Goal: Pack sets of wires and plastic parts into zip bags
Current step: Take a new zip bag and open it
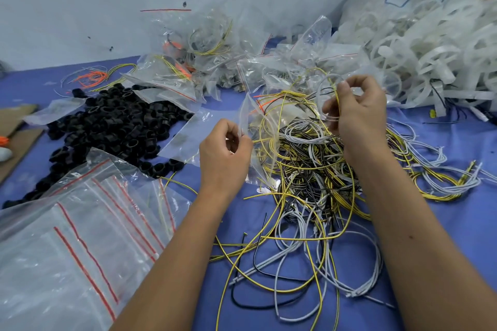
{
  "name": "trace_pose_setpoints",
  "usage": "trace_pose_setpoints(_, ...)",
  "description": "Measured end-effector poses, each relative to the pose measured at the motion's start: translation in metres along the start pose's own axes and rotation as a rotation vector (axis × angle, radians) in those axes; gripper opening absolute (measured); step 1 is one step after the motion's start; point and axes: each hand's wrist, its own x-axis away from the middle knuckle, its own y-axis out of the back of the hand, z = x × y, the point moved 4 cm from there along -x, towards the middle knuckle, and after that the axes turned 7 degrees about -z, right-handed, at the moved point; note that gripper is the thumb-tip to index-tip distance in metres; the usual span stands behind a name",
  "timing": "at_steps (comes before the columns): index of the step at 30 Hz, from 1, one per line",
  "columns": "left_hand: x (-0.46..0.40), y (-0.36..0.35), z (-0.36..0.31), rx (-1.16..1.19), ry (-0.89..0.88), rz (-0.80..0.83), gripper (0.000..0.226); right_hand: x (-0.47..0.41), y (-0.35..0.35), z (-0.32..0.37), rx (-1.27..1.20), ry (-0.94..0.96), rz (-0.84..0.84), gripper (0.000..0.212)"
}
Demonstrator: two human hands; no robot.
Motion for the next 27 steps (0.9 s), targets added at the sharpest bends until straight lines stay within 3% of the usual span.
trace_pose_setpoints(2, 0.0, 0.002, 0.0, -0.019, 0.021, -0.031, 0.008, 0.001, -0.004, 0.0, 0.078, 0.066, 0.047, 0.015)
trace_pose_setpoints(4, 0.0, 0.007, -0.006, -0.059, -0.027, -0.085, 0.024, 0.005, -0.01, 0.004, 0.154, 0.146, 0.121, 0.018)
trace_pose_setpoints(8, -0.01, 0.011, -0.042, -0.244, -0.437, -0.212, 0.044, 0.019, -0.023, 0.012, 0.244, 0.258, 0.241, 0.022)
trace_pose_setpoints(10, -0.021, -0.004, -0.059, -0.369, -0.583, -0.129, 0.046, 0.022, -0.026, 0.014, 0.235, 0.259, 0.284, 0.024)
trace_pose_setpoints(13, -0.037, -0.034, -0.067, -0.553, -0.652, 0.089, 0.046, 0.024, -0.027, 0.013, 0.212, 0.246, 0.325, 0.023)
trace_pose_setpoints(16, -0.048, -0.047, -0.066, -0.557, -0.674, 0.19, 0.026, 0.023, -0.025, 0.01, 0.144, 0.216, 0.301, 0.024)
trace_pose_setpoints(18, -0.056, -0.048, -0.064, -0.52, -0.681, 0.228, 0.019, 0.018, -0.021, 0.008, 0.109, 0.196, 0.208, 0.024)
trace_pose_setpoints(21, -0.064, -0.042, -0.059, -0.497, -0.619, 0.239, 0.031, 0.006, -0.008, 0.006, 0.076, 0.166, -0.03, 0.025)
trace_pose_setpoints(25, -0.075, -0.026, -0.047, -0.417, -0.318, 0.09, 0.042, -0.005, 0.017, 0.0, -0.043, 0.023, -0.421, 0.025)
trace_pose_setpoints(27, -0.081, -0.02, -0.038, -0.287, -0.11, 0.006, 0.041, -0.007, 0.027, -0.004, -0.086, -0.036, -0.538, 0.025)
